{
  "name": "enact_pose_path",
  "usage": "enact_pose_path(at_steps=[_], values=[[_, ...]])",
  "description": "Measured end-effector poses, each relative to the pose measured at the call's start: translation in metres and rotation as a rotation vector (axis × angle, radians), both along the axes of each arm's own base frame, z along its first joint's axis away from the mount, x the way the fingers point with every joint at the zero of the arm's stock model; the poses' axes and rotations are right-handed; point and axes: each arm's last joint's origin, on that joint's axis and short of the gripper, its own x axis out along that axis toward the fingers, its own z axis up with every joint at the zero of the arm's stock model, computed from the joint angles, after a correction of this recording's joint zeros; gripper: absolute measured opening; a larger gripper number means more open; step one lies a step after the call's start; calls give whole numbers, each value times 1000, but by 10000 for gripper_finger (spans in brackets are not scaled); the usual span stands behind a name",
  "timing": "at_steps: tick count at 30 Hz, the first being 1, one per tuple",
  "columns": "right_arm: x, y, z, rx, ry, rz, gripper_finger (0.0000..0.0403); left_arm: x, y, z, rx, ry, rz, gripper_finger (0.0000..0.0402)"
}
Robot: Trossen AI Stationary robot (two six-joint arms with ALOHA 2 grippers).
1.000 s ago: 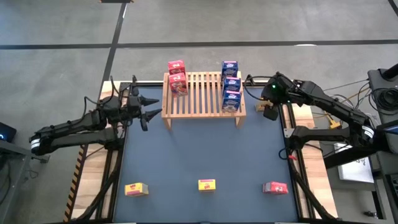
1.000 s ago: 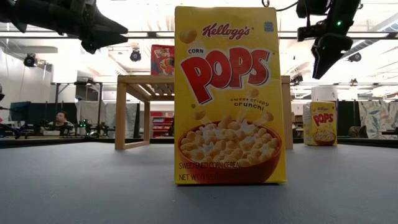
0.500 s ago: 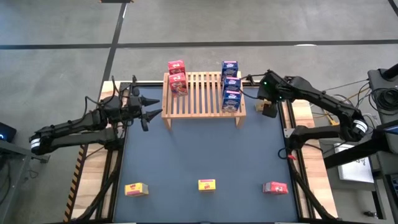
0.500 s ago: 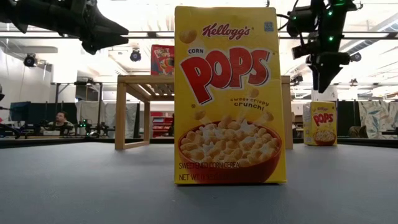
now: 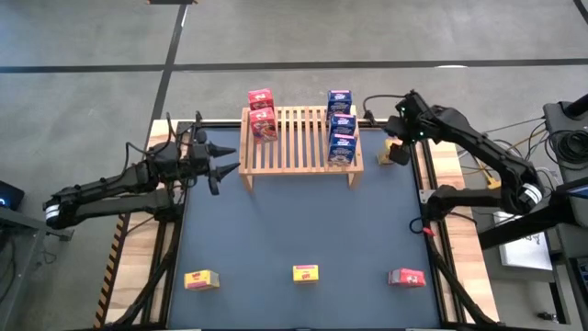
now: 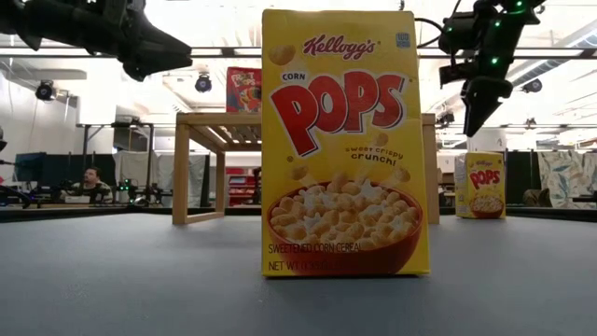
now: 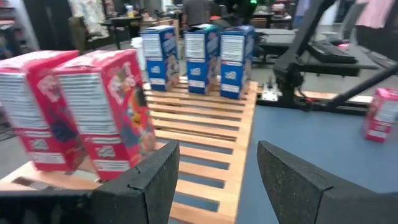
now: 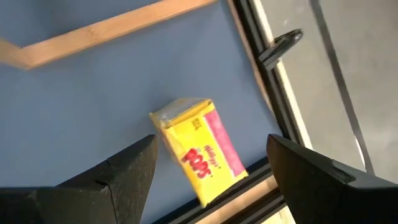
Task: Stack cereal on shelf
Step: Put the top yellow cereal box on the shelf
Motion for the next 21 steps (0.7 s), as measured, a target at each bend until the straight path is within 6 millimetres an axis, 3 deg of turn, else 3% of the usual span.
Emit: enact_pose_path(at_steps=[15,21], values=[[-13,-6,-2,-27,-105,-82,293,-5,-3,23,-7,11,-38,200],[-13,-7,-10,-4,-86,-89,293,-6,-3,22,-1,18,-39,200]])
